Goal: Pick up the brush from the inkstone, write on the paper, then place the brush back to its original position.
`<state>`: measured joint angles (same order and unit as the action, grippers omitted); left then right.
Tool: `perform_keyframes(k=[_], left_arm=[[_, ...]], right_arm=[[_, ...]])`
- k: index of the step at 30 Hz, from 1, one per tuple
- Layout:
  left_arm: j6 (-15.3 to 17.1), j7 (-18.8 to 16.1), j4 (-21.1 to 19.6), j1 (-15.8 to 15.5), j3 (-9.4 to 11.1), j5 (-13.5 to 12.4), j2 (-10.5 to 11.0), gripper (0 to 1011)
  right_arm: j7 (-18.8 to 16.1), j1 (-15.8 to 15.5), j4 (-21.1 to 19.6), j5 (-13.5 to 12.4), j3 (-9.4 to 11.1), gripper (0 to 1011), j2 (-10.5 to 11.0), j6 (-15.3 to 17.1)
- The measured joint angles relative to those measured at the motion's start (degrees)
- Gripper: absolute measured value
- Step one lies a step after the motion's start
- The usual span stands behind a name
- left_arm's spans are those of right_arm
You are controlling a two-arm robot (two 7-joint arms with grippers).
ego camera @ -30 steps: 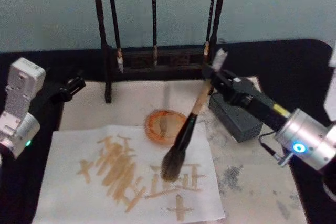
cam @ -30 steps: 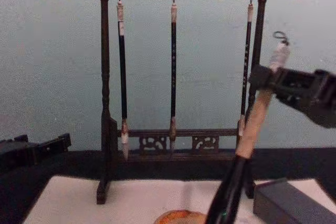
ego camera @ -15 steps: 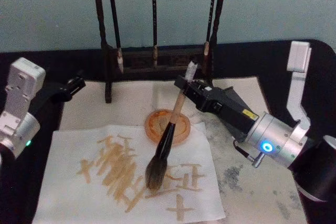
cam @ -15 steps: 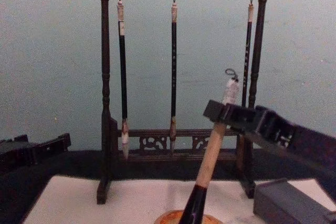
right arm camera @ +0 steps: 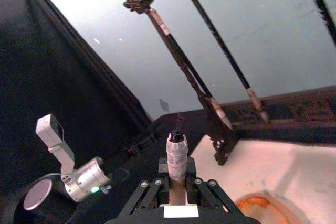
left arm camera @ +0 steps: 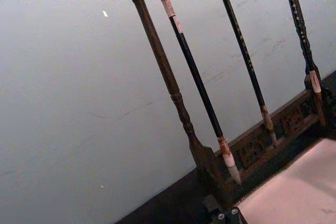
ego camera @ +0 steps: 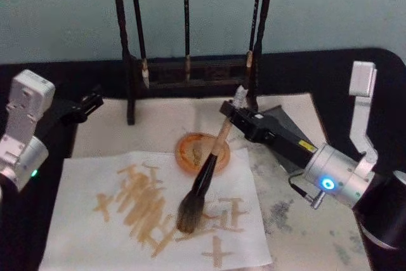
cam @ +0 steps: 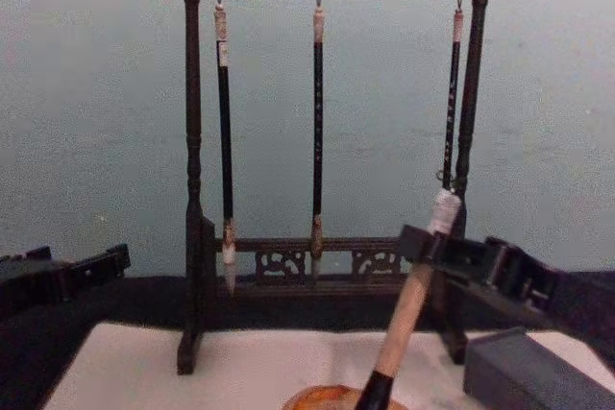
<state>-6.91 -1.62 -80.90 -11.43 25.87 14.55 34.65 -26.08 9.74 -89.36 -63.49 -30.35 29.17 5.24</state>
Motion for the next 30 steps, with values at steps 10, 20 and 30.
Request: perform_keyframes(k=[10, 20, 30], left_arm=[[0.0, 0.0, 0.0, 0.0, 0.0, 0.0, 0.0, 1002], [0.0, 0.0, 0.0, 0.0, 0.0, 0.0, 0.0, 1002], [0.0, 0.0, 0.0, 0.0, 0.0, 0.0, 0.0, 1002]], right_arm=[[-0.2, -2.1, -0.4, -1.6, 2.1, 180, 1.7, -0.9], [0.0, -4.7, -2.3, -2.7, 4.5, 180, 4.0, -1.9], [0.5, -7.3, -6.1, -3.7, 7.3, 180, 6.2, -3.2]])
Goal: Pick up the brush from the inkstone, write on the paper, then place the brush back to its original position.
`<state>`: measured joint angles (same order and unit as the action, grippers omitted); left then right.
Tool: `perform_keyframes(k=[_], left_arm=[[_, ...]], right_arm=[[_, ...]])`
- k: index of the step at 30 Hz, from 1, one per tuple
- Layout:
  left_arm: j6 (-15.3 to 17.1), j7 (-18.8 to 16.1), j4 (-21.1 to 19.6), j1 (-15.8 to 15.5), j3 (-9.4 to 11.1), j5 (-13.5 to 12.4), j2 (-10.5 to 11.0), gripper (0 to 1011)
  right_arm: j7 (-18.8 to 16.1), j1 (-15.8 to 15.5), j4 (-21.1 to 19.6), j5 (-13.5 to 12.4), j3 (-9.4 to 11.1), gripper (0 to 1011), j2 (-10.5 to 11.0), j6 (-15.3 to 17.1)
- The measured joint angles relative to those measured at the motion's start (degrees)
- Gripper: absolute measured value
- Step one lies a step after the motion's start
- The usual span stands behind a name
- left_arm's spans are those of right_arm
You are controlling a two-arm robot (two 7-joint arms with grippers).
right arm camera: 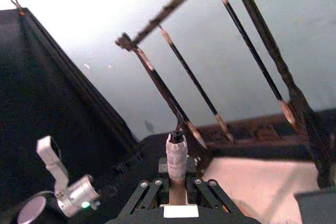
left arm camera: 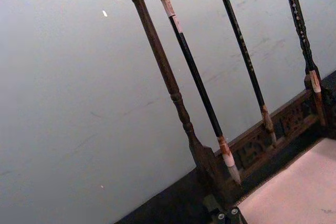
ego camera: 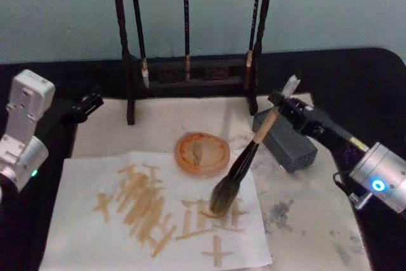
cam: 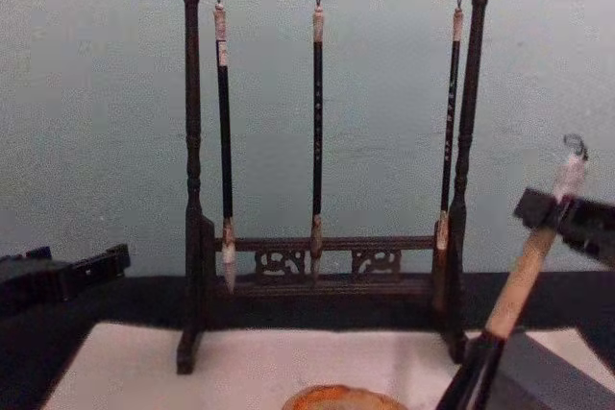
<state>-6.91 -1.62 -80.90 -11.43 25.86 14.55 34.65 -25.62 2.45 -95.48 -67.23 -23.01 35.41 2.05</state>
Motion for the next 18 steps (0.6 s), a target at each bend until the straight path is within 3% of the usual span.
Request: perform_keyframes(k=[5, 9, 18], left_arm=[[0.0, 0.0, 0.0, 0.0, 0.0, 0.0, 0.0, 1002], [0.0, 0.0, 0.0, 0.0, 0.0, 0.0, 0.0, 1002], [0.0, 0.0, 0.0, 0.0, 0.0, 0.0, 0.0, 1002]], right_arm=[[-0.5, -0.2, -2.8, -0.3, 0.5, 180, 0.4, -0.4], [-0.9, 0.6, -4.3, -0.1, -0.4, 180, -0.1, -0.4], [-0.8, 4.1, -4.2, 1.9, -4.6, 180, -2.9, 0.8]])
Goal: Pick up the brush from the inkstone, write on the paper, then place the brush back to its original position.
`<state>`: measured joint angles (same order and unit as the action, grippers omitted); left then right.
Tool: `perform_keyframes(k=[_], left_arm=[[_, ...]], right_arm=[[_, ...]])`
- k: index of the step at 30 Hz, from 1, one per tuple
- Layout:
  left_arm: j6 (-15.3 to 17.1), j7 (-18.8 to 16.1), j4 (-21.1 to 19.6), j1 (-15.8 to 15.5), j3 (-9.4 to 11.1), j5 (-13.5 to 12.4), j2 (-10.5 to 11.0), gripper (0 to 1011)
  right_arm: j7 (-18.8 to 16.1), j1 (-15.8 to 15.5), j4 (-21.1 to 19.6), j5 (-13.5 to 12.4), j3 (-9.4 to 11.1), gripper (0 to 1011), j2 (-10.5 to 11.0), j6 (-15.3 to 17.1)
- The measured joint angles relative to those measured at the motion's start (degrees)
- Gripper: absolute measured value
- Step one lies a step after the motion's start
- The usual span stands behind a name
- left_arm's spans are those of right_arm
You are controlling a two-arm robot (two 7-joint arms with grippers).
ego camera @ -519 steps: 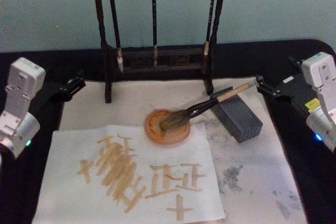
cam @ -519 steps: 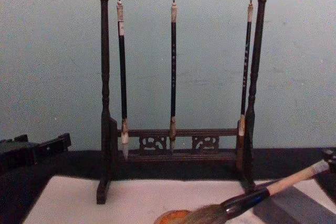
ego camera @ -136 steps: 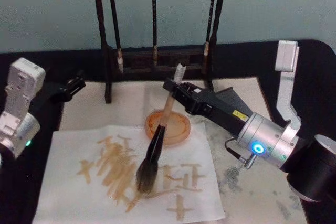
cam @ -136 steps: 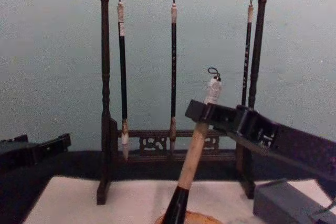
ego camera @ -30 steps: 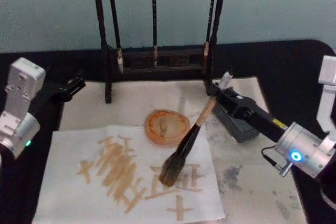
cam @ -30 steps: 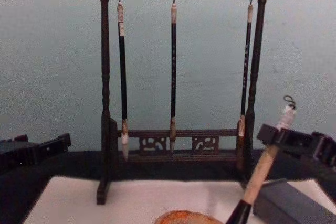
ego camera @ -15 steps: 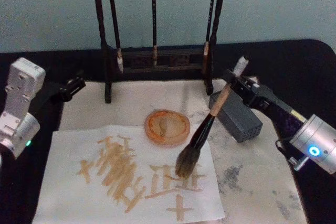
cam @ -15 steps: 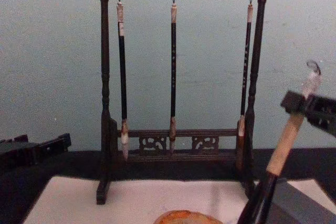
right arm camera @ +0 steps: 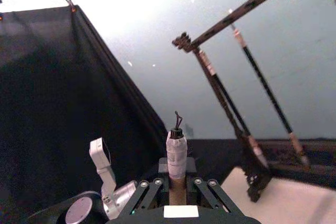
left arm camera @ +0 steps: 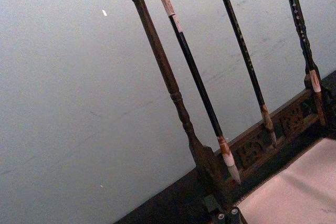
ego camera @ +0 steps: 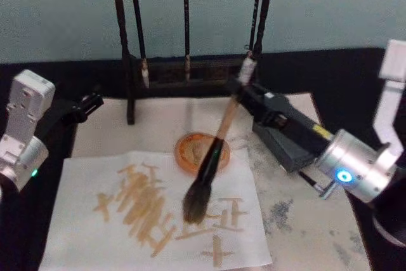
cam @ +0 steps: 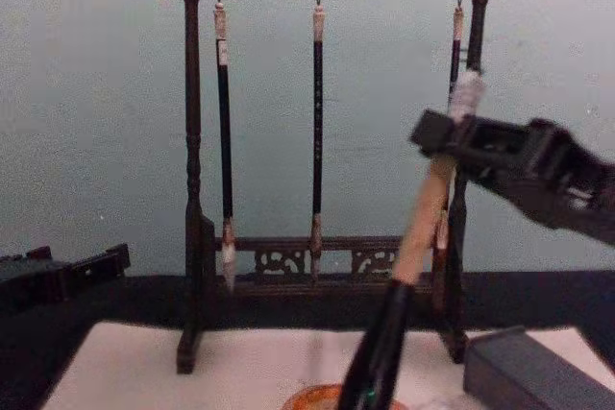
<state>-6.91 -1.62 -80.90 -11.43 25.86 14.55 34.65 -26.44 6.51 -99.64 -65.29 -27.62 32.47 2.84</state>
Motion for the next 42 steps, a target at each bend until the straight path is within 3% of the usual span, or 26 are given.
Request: perform_keyframes(k=[9, 19, 28, 42], left_arm=[[0.0, 0.0, 0.0, 0.0, 0.0, 0.0, 0.0, 1002], [0.0, 0.0, 0.0, 0.0, 0.0, 0.0, 0.0, 1002], [0.0, 0.0, 0.0, 0.0, 0.0, 0.0, 0.0, 1002], [0.0, 0.0, 0.0, 0.0, 0.0, 0.0, 0.0, 1002]], right_arm=[[0.4, 3.1, 3.7, 1.1, -3.2, 180, -3.1, 1.2], [-0.2, 5.2, 8.6, 1.5, -5.2, 180, -6.0, 1.5], [-0.4, 5.2, 10.4, 1.4, -5.0, 180, -6.2, 1.5], [-0.5, 3.3, 12.1, 0.0, -2.6, 180, -5.0, 0.7]])
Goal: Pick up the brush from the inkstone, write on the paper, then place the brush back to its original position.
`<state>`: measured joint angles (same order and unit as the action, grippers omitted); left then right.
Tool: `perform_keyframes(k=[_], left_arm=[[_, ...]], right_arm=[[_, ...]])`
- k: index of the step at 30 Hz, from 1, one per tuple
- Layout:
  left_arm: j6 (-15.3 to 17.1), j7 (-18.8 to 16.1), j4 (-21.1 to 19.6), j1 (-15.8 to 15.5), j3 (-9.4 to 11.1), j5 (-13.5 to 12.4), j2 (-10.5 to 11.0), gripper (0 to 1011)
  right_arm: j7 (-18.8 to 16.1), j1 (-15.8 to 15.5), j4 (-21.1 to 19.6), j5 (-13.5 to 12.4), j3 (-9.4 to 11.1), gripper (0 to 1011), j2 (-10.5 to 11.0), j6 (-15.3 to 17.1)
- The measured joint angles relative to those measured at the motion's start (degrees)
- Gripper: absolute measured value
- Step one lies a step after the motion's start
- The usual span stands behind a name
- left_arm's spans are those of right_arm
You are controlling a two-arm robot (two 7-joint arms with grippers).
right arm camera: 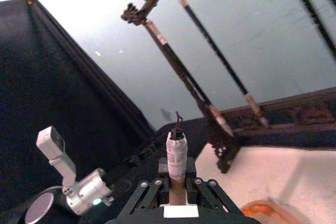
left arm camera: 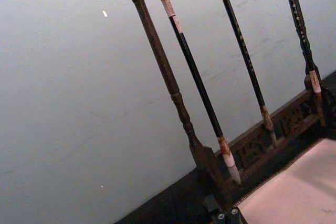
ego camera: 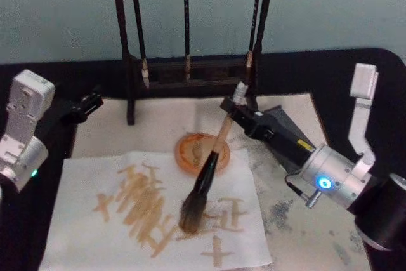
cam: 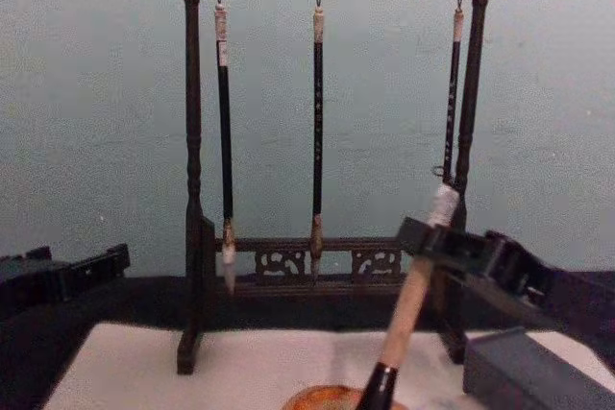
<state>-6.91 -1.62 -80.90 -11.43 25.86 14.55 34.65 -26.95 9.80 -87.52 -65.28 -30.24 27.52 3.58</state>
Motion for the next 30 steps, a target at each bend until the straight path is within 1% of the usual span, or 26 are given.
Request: perform_keyframes(k=[8, 12, 18, 23, 30], left_arm=[[0.0, 0.0, 0.0, 0.0, 0.0, 0.0, 0.0, 1002], [0.0, 0.0, 0.0, 0.0, 0.0, 0.0, 0.0, 1000], [0.0, 0.0, 0.0, 0.0, 0.0, 0.0, 0.0, 1000], [0.0, 0.0, 0.0, 0.0, 0.0, 0.0, 0.0, 1002], [0.0, 0.0, 0.0, 0.0, 0.0, 0.0, 0.0, 1002]], right_arm=[[0.1, -2.1, -1.2, -0.9, 2.4, 180, 2.0, -1.0], [0.3, -3.7, -2.2, -1.5, 4.1, 180, 3.3, -1.8], [0.3, -5.3, -3.0, -2.1, 5.8, 180, 4.5, -2.4], [0.4, -6.4, -3.8, -2.2, 6.8, 180, 5.3, -2.9], [0.7, -7.5, -6.2, -2.2, 7.9, 180, 6.1, -3.2]])
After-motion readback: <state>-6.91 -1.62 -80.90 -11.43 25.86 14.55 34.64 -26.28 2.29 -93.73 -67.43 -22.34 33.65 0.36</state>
